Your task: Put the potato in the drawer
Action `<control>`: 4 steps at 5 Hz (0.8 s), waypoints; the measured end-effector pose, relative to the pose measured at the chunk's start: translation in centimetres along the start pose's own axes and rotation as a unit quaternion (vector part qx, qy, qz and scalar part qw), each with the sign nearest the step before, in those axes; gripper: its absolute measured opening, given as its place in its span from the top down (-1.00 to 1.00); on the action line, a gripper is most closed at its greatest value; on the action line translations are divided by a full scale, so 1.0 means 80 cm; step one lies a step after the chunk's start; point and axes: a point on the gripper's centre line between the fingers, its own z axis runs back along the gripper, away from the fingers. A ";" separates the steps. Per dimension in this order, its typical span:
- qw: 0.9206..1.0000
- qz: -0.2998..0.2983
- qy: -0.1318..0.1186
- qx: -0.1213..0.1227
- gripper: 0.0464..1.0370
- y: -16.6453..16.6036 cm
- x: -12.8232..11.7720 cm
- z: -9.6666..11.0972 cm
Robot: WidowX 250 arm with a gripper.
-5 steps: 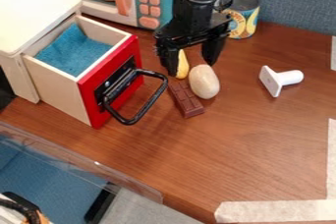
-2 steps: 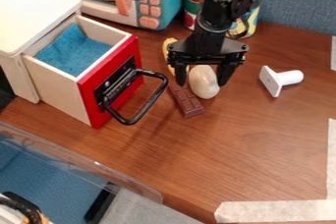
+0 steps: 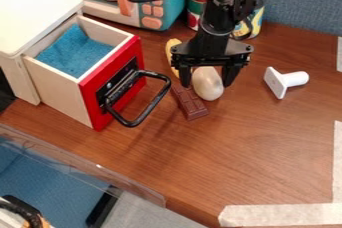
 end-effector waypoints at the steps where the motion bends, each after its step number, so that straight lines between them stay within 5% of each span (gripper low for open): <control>1: 1.000 0.003 0.003 0.003 -0.93 0.000 -0.002 -0.007; 4: 1.000 0.006 0.000 -0.001 -0.93 -0.011 0.007 -0.020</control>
